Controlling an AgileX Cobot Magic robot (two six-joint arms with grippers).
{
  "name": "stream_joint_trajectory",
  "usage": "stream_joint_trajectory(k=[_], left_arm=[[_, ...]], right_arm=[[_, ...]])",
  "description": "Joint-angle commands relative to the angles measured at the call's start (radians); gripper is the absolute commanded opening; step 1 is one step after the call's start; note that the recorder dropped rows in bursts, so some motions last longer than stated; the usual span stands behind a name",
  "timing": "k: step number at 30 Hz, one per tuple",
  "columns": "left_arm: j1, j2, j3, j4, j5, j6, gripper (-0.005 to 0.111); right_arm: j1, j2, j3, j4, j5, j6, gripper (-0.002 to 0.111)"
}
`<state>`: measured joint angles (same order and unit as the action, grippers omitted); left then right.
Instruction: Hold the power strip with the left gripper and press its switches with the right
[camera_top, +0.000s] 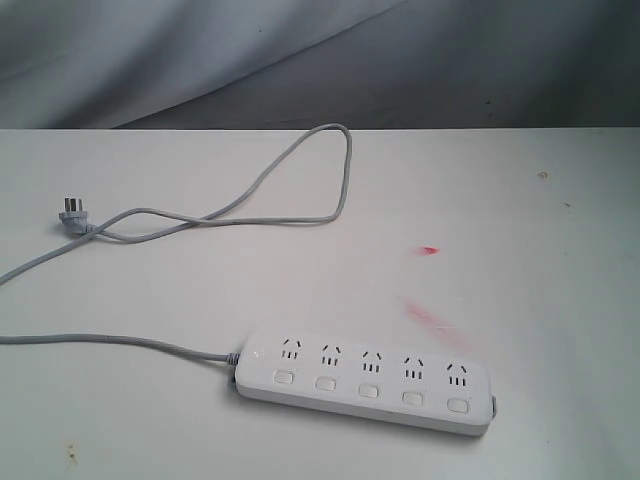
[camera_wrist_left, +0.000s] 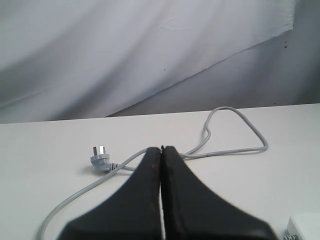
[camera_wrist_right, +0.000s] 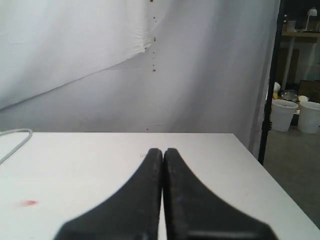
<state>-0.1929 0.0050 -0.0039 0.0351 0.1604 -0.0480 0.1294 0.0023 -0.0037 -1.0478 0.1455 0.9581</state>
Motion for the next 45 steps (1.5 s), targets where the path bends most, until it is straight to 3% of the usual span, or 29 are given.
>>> stream_joint_trajectory(k=[1, 3, 6, 12, 45], left_arm=[[0.004, -0.005, 0.004, 0.001, -0.007, 0.002, 0.000], [0.004, -0.005, 0.004, 0.001, -0.007, 0.002, 0.000], [0.004, -0.005, 0.004, 0.001, -0.007, 0.002, 0.000], [0.004, -0.005, 0.004, 0.001, -0.007, 0.002, 0.000], [0.004, -0.005, 0.004, 0.001, -0.007, 0.002, 0.000]], right_arm=[[-0.007, -0.002, 0.004, 0.655, 0.019, -0.764, 0.000], [-0.007, -0.002, 0.004, 0.857, 0.024, -1.031, 0.000], [-0.007, -0.002, 0.004, 0.992, 0.024, -1.166, 0.000], [-0.011, -0.002, 0.004, 0.914, 0.008, -0.968, 0.000], [-0.011, -0.002, 0.004, 0.921, 0.008, -0.965, 0.000]])
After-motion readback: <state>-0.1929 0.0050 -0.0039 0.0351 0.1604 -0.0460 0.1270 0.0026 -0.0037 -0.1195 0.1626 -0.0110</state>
